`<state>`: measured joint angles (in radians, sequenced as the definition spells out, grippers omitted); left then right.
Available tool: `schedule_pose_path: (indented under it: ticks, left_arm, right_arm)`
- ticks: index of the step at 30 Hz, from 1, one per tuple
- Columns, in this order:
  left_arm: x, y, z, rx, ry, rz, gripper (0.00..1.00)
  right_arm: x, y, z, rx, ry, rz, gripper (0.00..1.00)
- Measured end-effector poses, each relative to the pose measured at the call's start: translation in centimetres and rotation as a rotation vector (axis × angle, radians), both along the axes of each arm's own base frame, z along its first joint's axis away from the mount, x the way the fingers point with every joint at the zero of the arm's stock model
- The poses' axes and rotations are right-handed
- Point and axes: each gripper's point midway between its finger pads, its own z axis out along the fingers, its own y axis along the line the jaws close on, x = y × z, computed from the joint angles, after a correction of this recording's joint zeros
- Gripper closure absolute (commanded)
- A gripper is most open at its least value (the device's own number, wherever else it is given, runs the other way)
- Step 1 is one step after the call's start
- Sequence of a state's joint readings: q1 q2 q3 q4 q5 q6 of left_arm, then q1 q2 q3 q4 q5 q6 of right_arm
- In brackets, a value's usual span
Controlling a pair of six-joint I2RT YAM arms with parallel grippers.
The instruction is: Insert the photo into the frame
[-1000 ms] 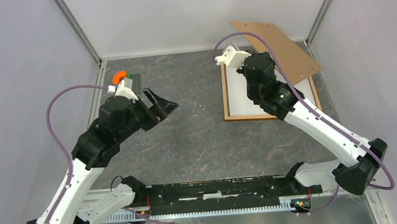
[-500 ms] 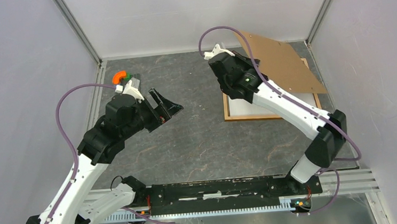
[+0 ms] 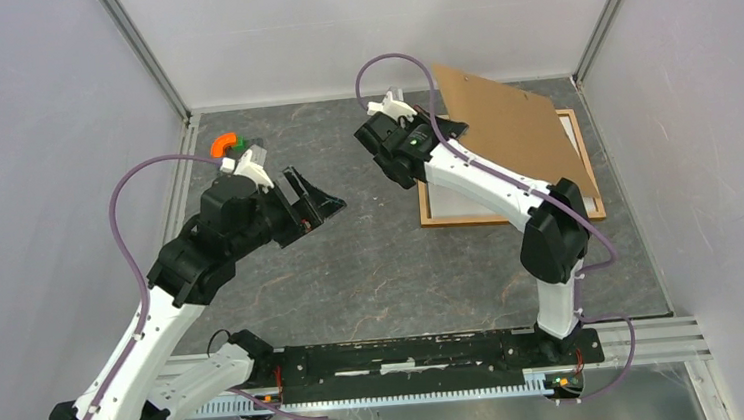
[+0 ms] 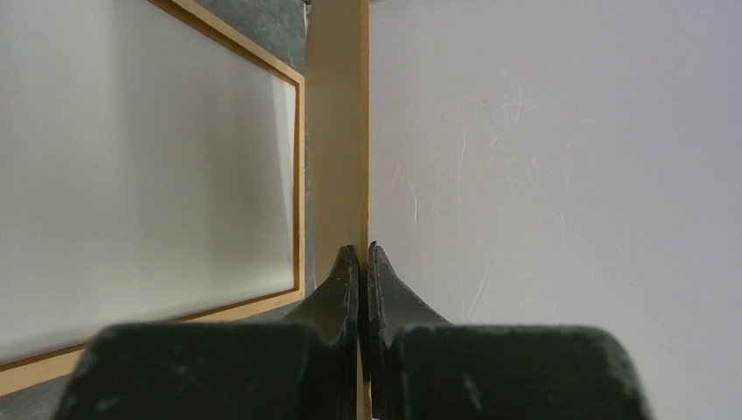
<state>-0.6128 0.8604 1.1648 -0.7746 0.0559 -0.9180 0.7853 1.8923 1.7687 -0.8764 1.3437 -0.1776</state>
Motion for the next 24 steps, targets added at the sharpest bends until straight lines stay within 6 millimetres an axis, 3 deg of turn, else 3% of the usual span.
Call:
schedule_pose_path:
  ticks: [24]
  left_arm:
    - [-0.2, -0.4, -0.3, 0.012, 0.006, -0.039, 0.06]
  right_arm:
    - [2.1, 0.5, -6.6, -0.046, 0.011, -0.077, 1.0]
